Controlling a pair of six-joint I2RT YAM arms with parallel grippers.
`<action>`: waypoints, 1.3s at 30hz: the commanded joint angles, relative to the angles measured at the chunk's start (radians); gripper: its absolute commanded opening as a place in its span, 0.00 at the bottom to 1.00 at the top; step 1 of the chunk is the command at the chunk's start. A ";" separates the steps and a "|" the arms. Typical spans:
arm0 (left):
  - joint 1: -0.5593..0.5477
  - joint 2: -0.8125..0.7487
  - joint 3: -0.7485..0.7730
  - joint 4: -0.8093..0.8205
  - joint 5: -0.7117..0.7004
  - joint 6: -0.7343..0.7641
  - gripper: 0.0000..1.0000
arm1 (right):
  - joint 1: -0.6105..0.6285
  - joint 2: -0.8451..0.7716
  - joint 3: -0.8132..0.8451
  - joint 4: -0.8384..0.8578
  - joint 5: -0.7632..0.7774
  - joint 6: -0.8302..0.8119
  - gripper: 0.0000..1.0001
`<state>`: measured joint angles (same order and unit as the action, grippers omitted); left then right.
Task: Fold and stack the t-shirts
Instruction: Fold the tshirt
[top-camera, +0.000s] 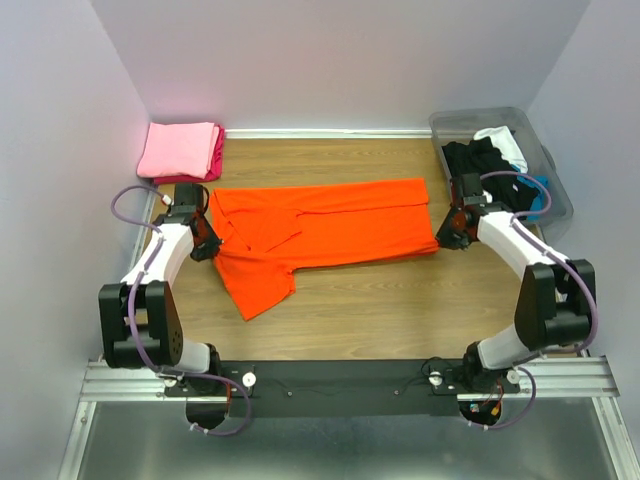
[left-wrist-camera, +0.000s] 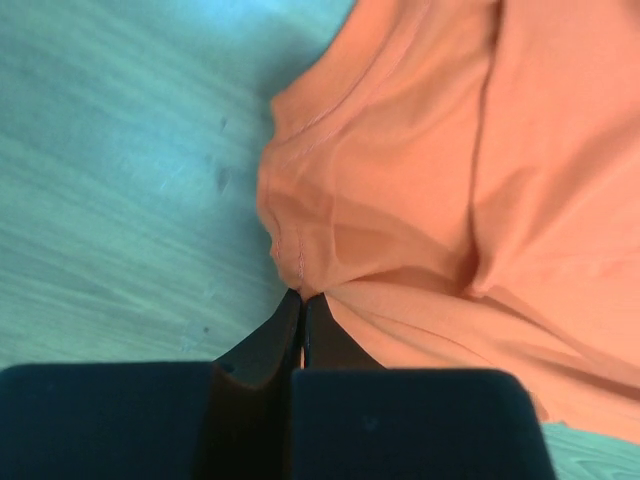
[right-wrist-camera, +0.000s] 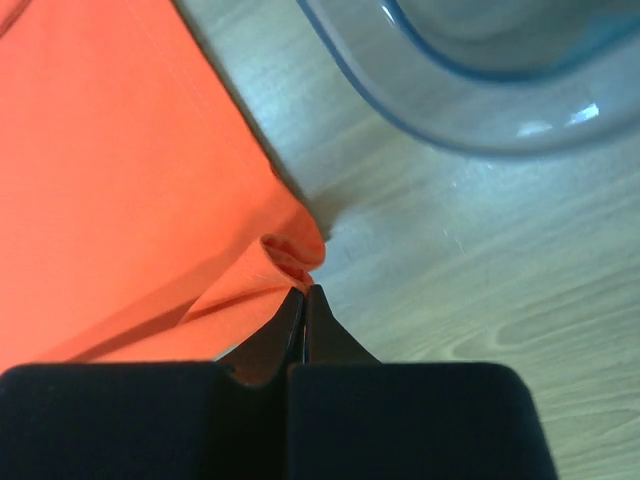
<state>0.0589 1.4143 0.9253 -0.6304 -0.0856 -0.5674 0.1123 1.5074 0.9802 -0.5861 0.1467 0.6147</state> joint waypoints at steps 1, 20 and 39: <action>0.010 0.040 0.053 0.024 0.024 0.009 0.00 | -0.008 0.083 0.087 -0.021 -0.009 -0.052 0.00; 0.048 0.156 0.179 0.057 0.024 0.004 0.00 | -0.013 0.235 0.222 -0.015 0.037 -0.081 0.01; 0.048 0.230 0.225 0.104 0.024 -0.012 0.00 | -0.016 0.309 0.301 0.002 0.034 -0.082 0.01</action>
<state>0.0963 1.6276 1.1336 -0.5598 -0.0509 -0.5728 0.1093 1.7916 1.2457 -0.5884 0.1436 0.5476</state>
